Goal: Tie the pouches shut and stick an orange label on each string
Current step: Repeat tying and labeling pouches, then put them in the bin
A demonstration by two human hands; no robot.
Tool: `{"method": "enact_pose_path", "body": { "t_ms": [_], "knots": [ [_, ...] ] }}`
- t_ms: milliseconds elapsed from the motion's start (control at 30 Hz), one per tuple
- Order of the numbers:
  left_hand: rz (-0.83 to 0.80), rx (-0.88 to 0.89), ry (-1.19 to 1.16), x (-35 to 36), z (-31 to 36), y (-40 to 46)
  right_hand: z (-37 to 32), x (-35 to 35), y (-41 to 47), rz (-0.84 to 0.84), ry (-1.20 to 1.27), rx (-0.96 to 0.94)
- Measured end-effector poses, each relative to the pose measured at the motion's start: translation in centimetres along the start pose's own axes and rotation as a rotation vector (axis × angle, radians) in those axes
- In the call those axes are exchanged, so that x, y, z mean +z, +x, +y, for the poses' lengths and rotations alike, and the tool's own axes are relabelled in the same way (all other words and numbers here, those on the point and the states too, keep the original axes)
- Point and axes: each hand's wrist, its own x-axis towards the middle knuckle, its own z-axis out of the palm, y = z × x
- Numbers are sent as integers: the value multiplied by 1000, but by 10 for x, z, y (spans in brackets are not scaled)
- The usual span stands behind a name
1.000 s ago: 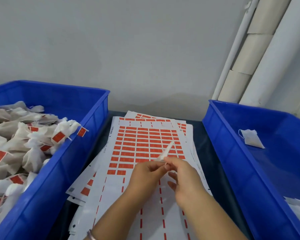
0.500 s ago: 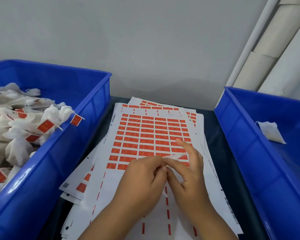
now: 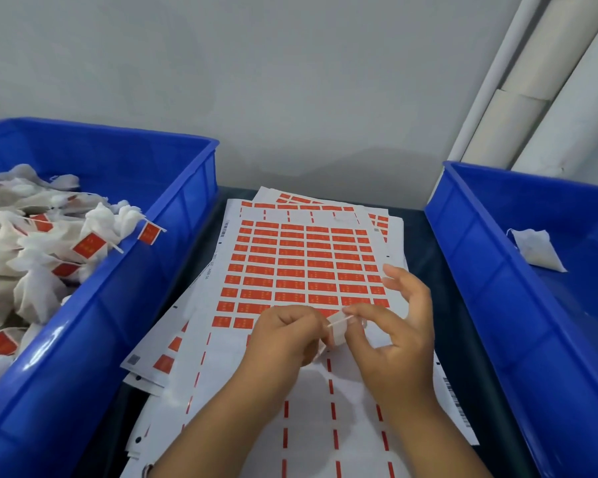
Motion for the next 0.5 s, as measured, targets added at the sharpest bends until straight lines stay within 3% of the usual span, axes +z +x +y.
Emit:
{"method": "enact_pose_path", "body": {
  "t_ms": [233,500],
  "knots": [
    [-63,36,-259,-6,7,-7,2,3,2,-52,23,146],
    [-95,77,-497,-21,2,4,-9,1,0,-531,116,421]
  ]
}}
